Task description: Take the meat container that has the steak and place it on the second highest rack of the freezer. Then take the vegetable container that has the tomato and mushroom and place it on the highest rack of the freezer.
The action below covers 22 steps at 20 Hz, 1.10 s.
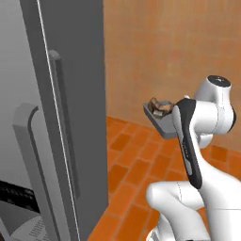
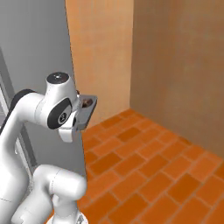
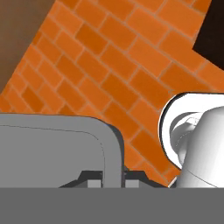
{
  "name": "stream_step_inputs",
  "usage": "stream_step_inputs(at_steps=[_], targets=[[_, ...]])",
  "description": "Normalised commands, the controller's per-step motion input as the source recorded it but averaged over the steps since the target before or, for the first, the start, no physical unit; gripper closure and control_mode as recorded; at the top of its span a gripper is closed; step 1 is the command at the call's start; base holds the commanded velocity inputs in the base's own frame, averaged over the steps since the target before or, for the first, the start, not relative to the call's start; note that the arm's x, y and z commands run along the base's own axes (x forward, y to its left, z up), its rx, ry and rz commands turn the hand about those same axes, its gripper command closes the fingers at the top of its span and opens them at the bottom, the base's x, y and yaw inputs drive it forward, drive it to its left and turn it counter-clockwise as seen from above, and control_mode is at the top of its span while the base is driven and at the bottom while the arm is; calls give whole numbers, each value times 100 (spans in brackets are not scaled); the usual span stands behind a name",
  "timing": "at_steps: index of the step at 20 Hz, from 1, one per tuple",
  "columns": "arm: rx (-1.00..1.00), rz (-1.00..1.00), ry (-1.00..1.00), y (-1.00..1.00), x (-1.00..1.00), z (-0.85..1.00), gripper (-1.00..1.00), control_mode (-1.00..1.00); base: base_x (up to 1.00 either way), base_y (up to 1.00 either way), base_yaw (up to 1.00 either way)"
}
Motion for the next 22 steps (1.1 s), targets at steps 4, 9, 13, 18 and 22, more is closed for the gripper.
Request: stream_step_inputs(at_steps=[4, 9, 13, 18, 22], targets=[[0, 0, 0, 0, 0, 0, 100, 100, 49, -23, 49], [0, 0, 0, 0, 0, 0, 100, 100, 59, -17, 25], [0, 0, 0, 0, 0, 0, 100, 100, 41, 0, 37], [0, 0, 0, 0, 0, 0, 100, 100, 13, -4, 78], [0, 0, 0, 0, 0, 0, 100, 100, 21, -12, 81]])
